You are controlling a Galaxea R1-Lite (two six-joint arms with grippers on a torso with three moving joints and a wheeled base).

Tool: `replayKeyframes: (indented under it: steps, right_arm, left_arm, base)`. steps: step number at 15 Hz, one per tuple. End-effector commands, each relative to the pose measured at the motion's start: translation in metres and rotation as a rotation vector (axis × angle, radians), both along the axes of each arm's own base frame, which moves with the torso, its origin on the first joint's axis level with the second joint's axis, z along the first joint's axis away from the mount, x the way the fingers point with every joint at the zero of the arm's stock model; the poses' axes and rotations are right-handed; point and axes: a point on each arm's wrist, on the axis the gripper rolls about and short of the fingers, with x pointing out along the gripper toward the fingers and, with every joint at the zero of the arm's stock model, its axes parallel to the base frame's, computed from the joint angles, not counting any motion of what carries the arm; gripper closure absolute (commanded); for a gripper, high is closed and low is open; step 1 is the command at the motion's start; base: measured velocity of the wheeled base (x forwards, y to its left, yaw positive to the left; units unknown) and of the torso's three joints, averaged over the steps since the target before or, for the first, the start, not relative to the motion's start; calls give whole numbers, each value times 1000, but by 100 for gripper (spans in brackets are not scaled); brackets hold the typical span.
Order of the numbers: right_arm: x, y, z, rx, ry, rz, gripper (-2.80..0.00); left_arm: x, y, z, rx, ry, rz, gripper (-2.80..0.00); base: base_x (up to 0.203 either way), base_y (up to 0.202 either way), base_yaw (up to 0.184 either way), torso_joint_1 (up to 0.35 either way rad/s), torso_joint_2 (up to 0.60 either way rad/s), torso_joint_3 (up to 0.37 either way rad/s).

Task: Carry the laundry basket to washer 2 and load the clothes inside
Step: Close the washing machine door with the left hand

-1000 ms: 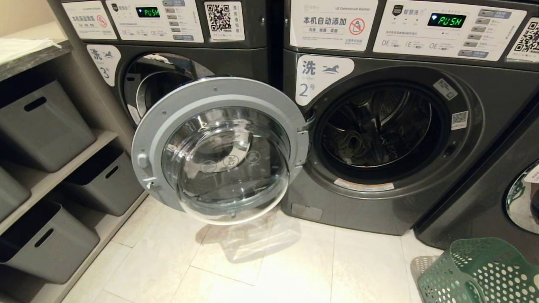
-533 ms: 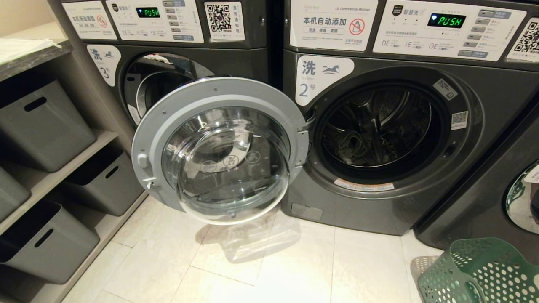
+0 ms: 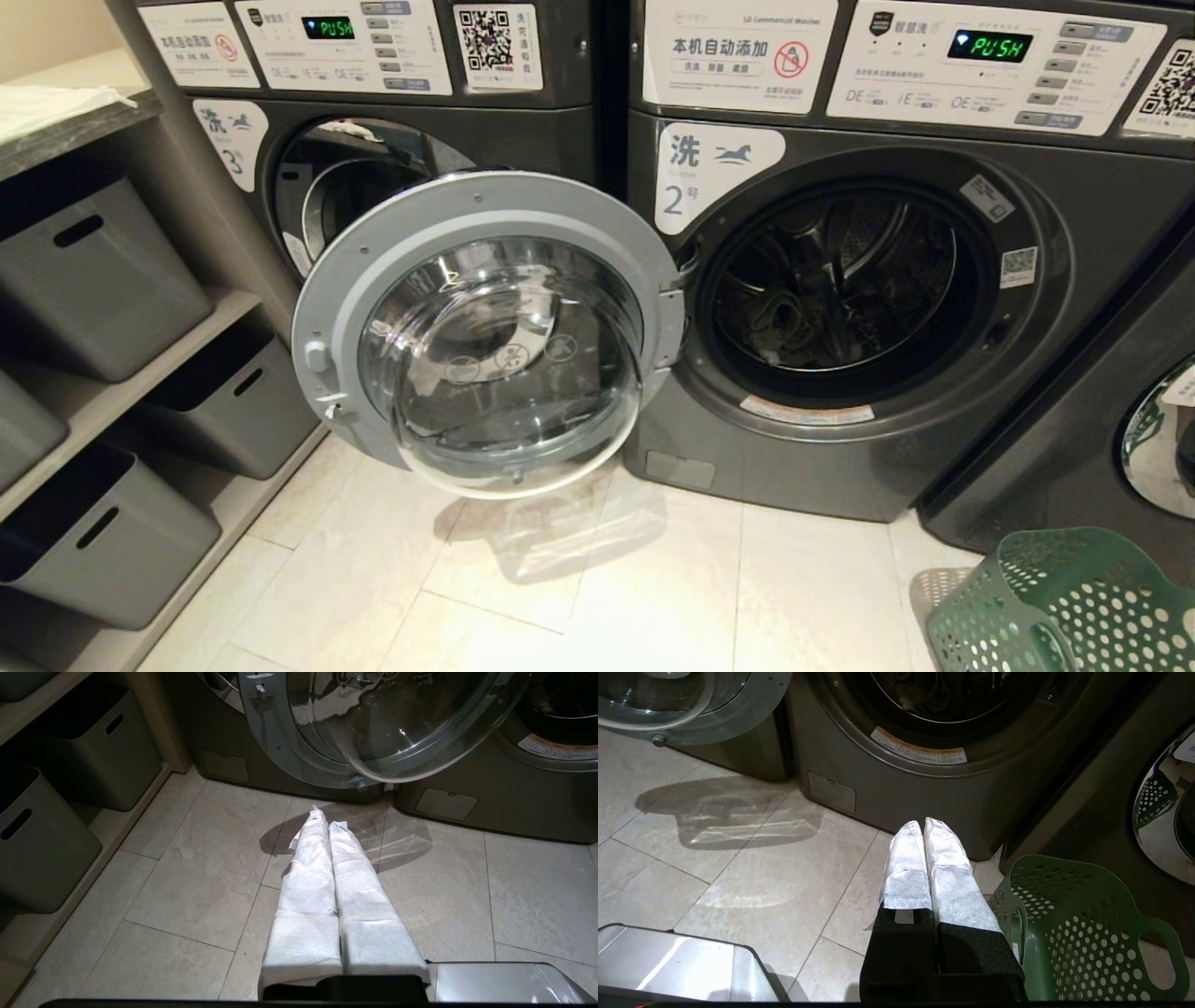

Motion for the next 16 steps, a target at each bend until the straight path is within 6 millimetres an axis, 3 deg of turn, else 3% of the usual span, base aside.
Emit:
replayKeyframes:
  steps: [1, 16]
  right_arm:
    - [0, 0, 0, -1, 0, 1, 0]
    - [0, 0, 0, 13, 2, -10, 0]
  left_arm:
    - [0, 0, 0, 0, 1, 1, 0]
    - [0, 0, 0, 0, 1, 1, 0]
  base:
    - [0, 0, 0, 0, 0, 0]
    - [0, 0, 0, 0, 0, 0]
